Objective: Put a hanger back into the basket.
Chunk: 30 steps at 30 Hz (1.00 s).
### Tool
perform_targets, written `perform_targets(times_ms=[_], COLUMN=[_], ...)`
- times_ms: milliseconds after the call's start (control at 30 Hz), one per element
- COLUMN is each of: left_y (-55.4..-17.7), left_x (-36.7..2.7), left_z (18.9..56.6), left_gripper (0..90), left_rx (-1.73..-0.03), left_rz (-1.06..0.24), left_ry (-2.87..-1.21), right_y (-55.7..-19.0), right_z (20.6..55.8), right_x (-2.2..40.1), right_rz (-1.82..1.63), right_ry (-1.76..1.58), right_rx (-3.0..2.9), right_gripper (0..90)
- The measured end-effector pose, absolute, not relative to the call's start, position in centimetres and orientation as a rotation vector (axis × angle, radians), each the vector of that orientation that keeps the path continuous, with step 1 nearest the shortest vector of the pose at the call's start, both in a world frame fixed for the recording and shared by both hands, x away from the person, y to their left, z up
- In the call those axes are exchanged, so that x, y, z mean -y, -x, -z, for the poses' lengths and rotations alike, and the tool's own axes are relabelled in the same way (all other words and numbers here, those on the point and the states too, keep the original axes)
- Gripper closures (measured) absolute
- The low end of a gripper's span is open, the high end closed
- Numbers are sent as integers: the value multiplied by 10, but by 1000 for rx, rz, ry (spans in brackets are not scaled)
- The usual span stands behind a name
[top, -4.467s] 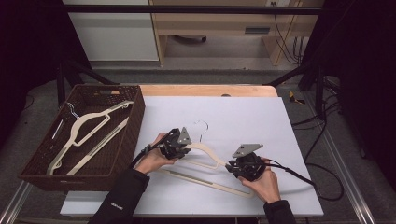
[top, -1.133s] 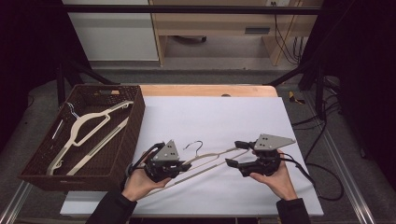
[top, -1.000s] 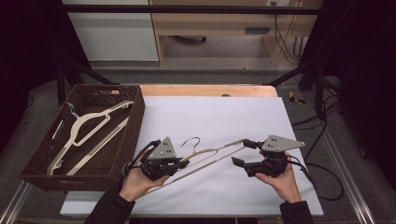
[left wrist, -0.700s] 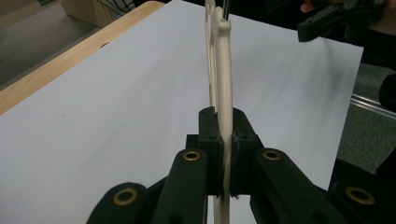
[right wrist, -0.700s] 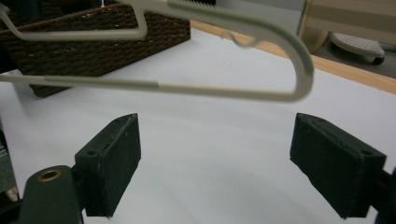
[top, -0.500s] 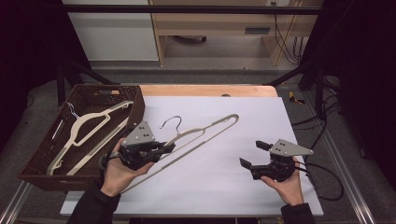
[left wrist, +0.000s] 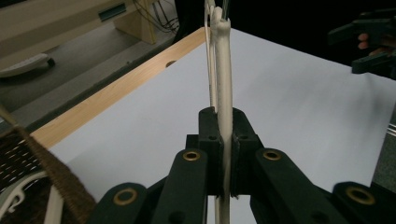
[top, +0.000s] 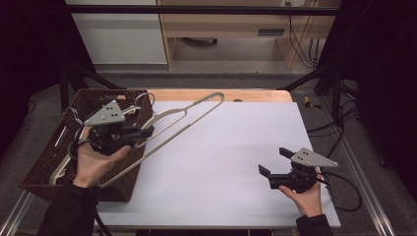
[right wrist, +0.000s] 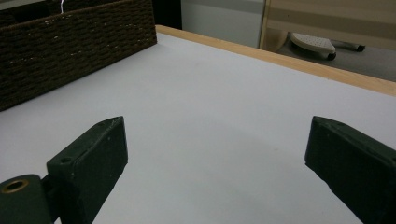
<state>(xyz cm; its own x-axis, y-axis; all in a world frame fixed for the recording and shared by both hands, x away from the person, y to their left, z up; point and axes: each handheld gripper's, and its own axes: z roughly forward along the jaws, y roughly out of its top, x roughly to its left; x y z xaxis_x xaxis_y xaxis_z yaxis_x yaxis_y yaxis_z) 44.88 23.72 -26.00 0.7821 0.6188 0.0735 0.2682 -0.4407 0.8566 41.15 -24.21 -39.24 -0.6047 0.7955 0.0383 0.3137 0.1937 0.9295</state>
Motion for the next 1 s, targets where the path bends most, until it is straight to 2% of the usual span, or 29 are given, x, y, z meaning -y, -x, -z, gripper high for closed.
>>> perform_targets(times_ms=[1000], left_y=[-493], left_x=[-369], left_z=[276], left_gripper=[859], left_rx=[-836], left_rz=[-524], left_ry=[-2005], right_y=[-413], right_z=[395], right_x=[241], right_rz=[-1366], right_ry=[-1038], right_rx=[-2038], right_gripper=[60])
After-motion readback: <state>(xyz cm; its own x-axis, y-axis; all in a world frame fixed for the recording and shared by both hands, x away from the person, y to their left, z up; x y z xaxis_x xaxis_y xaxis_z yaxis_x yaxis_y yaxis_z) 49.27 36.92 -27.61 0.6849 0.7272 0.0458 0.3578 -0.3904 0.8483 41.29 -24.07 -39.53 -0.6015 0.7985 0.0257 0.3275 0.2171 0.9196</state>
